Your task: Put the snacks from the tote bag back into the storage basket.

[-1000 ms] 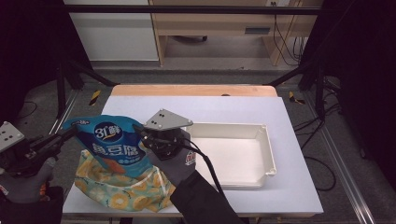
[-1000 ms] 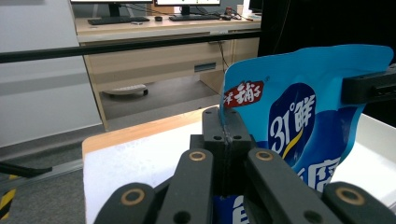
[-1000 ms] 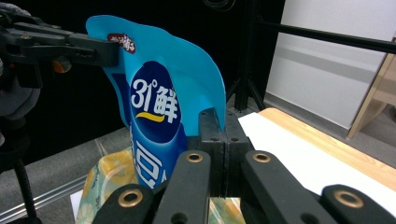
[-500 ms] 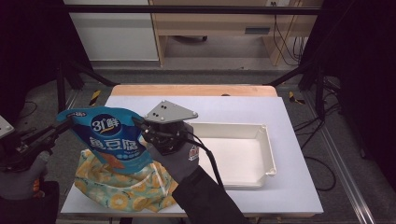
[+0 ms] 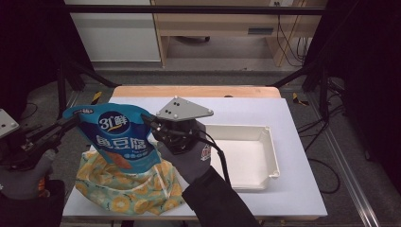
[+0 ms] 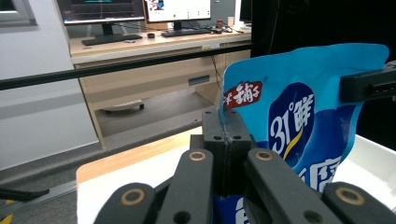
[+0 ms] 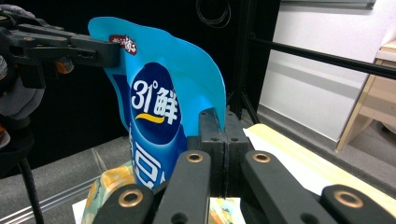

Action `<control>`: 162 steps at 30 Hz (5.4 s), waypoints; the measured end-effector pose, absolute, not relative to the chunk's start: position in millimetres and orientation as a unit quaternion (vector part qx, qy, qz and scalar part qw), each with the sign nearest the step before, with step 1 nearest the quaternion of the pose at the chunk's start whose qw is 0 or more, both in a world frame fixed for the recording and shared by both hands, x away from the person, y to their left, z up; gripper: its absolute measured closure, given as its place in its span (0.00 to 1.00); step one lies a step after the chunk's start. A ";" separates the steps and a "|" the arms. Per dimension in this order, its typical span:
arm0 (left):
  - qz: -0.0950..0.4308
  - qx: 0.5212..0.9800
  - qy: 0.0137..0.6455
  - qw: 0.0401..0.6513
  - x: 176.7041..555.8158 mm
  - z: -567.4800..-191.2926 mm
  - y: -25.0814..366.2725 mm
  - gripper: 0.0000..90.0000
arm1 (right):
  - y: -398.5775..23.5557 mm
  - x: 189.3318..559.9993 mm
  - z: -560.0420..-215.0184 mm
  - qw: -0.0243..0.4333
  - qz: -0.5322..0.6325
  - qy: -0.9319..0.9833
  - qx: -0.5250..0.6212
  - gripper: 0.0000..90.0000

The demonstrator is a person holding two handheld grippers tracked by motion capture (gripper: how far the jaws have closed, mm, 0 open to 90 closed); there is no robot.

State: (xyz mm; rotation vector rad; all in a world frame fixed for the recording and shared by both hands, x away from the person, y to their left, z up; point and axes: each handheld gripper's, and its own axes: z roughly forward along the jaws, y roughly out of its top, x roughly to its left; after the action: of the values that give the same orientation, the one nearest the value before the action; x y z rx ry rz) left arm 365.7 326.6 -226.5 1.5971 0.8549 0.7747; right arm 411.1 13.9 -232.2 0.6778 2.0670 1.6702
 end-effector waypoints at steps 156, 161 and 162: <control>0.222 0.764 0.295 0.528 425.3 -309.9 130.7 1.00 | -183.5 411.4 -320.9 0.241 0.539 0.719 0.367 1.00; 0.221 0.764 0.295 0.529 424.9 -311.9 129.6 1.00 | -183.9 411.4 -322.2 0.242 0.537 0.719 0.369 1.00; 0.221 0.764 0.294 0.530 424.8 -312.1 129.6 1.00 | -184.0 411.5 -322.6 0.242 0.536 0.719 0.370 1.00</control>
State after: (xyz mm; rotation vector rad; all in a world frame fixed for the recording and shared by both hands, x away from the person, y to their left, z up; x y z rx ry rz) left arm 424.8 129.6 -312.1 1.8237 0.7029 0.5283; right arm 411.5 -184.0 -322.6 1.0115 1.9662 1.4640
